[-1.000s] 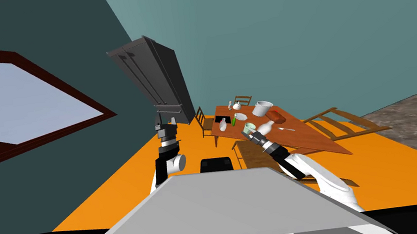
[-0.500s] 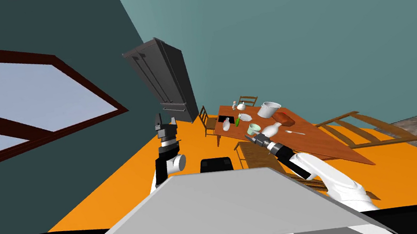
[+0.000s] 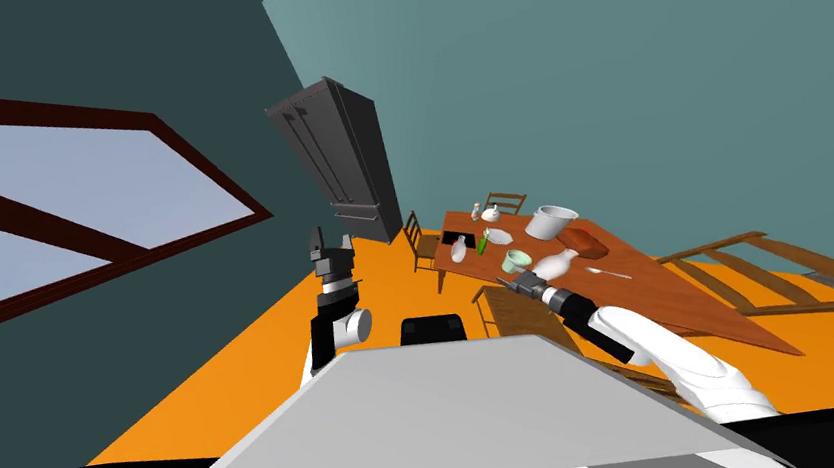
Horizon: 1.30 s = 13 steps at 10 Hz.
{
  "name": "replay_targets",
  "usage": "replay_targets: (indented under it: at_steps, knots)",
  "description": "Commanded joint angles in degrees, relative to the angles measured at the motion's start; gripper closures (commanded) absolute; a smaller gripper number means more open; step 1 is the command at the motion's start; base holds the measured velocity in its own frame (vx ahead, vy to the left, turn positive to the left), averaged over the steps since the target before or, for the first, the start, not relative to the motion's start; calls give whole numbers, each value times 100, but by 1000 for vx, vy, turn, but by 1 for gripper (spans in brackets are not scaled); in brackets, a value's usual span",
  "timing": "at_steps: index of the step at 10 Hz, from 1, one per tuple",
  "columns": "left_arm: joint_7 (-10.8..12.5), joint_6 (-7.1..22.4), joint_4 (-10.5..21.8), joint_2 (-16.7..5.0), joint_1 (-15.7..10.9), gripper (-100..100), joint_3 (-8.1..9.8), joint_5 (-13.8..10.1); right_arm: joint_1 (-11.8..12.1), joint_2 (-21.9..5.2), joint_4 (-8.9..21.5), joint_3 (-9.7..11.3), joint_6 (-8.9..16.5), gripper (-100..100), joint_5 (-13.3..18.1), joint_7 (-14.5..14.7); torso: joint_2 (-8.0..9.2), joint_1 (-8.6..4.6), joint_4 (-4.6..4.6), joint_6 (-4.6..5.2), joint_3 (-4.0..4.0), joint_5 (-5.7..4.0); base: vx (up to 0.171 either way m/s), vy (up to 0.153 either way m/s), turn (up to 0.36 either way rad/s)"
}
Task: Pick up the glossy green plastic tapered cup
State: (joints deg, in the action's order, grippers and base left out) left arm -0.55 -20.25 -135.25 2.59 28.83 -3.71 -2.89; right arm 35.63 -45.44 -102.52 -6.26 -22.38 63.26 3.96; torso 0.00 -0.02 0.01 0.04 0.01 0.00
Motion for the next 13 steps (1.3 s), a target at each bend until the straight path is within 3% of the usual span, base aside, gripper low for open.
replay_targets:
  at_steps: [1,2,3,4,7,8,10,11,13]
  knots:
    - [0,0,0,0,0,0,0,0,8,-271,245,-8,0,-100,286,16,0,0,0,0,0,0,7,21,128]
    - [0,0,0,0,0,0,0,0,8,-271,245,-8,0,-100,341,16,-2,0,0,-2,-1,1,8,14,76]
    - [0,0,0,0,0,0,0,0,16,-486,433,36,41,-100,553,23,-3,0,-1,0,-2,0,14,21,127]
    - [0,0,0,0,0,0,0,0,16,-486,433,36,41,-100,608,23,-7,0,-1,-3,-4,0,17,15,62]
    - [0,0,0,0,0,0,0,0,20,-895,821,152,111,-100,1099,42,-9,-1,-2,0,-5,0,26,12,92]
    - [0,0,0,0,0,0,0,0,20,-895,821,152,111,-100,1099,42,-11,-3,-2,-1,-6,0,29,6,61]
    - [0,0,0,0,0,0,0,0,13,-1270,1168,300,167,-100,1522,66,-15,-2,-3,-1,-9,-1,57,19,124]
    - [0,0,0,0,1,0,0,0,13,-1273,1214,300,167,-100,1536,66,-26,2,-5,-3,-15,1,55,10,56]
    - [0,0,0,0,1,0,0,0,2,-1617,1567,477,207,-100,1902,92,-21,-3,-5,0,-12,-1,62,3,105]
